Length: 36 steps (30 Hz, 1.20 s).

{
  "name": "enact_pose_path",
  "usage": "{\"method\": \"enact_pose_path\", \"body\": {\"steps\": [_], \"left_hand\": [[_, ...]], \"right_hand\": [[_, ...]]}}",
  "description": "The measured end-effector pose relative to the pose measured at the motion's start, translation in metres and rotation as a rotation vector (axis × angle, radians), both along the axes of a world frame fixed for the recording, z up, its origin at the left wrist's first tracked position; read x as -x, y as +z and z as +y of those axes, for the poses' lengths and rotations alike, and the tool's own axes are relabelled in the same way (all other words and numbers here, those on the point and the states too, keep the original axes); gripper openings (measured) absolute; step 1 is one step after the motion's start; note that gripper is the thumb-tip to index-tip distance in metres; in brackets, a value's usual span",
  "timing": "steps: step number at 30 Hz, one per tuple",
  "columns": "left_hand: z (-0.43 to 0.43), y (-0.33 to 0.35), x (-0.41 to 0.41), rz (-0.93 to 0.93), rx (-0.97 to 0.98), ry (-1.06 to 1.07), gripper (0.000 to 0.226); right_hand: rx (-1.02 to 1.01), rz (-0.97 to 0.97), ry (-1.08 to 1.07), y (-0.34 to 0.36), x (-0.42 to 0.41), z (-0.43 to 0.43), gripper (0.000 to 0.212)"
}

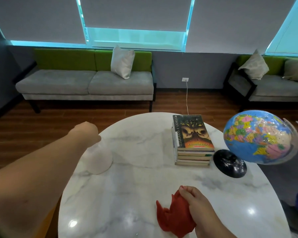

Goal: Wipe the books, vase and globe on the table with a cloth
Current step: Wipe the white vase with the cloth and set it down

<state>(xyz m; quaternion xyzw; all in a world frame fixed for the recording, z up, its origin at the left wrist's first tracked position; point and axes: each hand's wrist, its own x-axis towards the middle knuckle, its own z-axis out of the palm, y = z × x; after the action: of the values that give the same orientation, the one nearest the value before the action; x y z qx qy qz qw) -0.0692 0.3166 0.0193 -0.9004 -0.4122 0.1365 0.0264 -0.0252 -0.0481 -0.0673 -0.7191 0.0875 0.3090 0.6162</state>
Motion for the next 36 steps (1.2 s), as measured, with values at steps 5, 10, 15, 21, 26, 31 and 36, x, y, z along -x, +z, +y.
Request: {"method": "enact_pose_path", "body": {"steps": [5, 10, 15, 21, 26, 31, 36], "left_hand": [[-0.028, 0.006, 0.009, 0.018, 0.020, -0.104, 0.041], [-0.058, 0.000, 0.050, -0.382, 0.413, 0.108, 0.032], [-0.086, -0.032, 0.079, -0.669, 0.647, 0.287, 0.030], [-0.098, -0.056, 0.103, -0.782, 1.065, 0.560, 0.033], [-0.103, -0.059, 0.118, -0.814, 1.162, 0.558, 0.032], [-0.111, -0.069, 0.127, -0.745, 0.987, 0.460, 0.035], [-0.120, -0.072, 0.135, -0.751, 0.940, 0.368, 0.015]], "right_hand": [[0.016, -0.001, 0.042, 0.005, 0.001, 0.002, 0.010], [-0.048, 0.039, 0.046, 0.012, -0.010, 0.004, 0.012], [-0.127, 0.091, 0.016, 0.021, -0.020, 0.010, 0.020], [-0.128, 0.025, 0.045, 0.015, -0.024, 0.019, 0.036], [-0.057, -0.069, 0.010, 0.006, -0.023, 0.027, 0.021], [0.008, -0.215, 0.069, 0.006, -0.013, 0.042, 0.012], [0.120, -0.772, 0.497, -0.005, 0.010, 0.059, 0.037]]}}
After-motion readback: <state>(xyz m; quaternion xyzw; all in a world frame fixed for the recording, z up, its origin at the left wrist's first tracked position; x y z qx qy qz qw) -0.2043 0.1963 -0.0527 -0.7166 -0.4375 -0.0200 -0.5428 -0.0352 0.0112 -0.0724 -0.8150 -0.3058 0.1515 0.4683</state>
